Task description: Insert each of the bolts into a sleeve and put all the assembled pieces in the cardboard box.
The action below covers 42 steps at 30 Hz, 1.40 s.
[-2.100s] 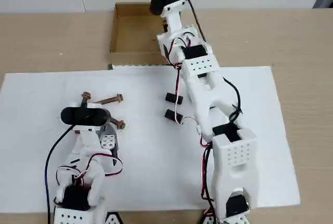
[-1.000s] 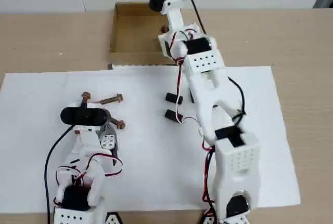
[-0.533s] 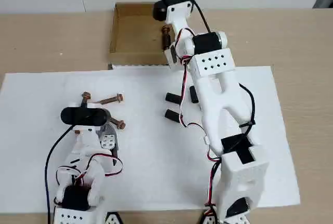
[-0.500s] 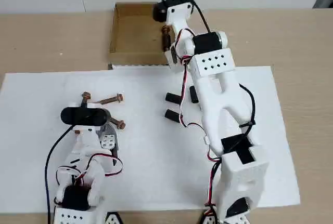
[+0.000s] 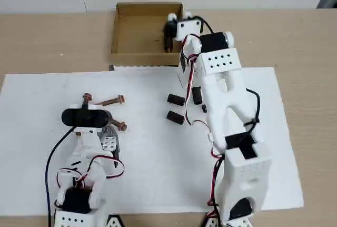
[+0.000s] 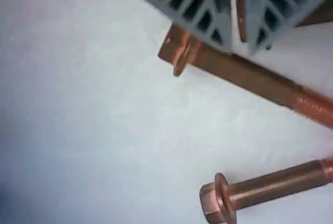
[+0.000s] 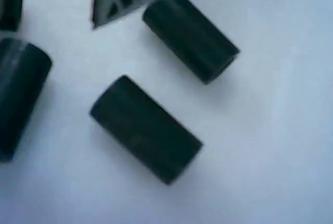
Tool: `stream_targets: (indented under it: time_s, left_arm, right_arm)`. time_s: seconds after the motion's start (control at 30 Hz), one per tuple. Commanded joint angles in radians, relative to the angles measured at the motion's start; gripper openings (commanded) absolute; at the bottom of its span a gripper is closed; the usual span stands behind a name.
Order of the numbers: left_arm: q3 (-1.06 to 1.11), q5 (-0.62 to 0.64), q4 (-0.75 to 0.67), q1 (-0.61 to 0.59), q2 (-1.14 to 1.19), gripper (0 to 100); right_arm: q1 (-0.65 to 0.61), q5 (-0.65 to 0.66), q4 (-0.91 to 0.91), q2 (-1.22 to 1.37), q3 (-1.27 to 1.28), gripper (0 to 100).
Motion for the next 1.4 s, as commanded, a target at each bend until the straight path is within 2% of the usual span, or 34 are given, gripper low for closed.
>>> stream_targets:
  time_s: [0.0,0.17,0.5,0.8,1.0,1.37]
  left_arm:
    - [-0.005,-0.005,0.002,-0.003,-0.011,1]
    - [-0.005,-0.005,0.002,-0.003,-0.011,1]
    - [-0.005,-0.005,0.002,-0.003,-0.011,1]
    - [-0.005,-0.003,0.002,-0.003,-0.011,1]
    - [-0.005,-0.003,0.002,-0.003,-0.011,1]
    - [-0.005,-0.003,0.002,-0.003,-0.011,1]
  right_arm:
    - [0.022,0.011,0.001,0.028,-0.041,10.0]
    - [0.025,0.06,-0.001,0.111,-0.046,10.1]
    - [0.028,0.066,-0.11,0.183,-0.048,10.1]
    - [0.038,0.066,-0.122,0.251,-0.048,10.2]
    - [0.039,0.066,-0.113,0.291,-0.048,16.1]
    - [0.038,0.063,-0.11,0.291,-0.048,3.1]
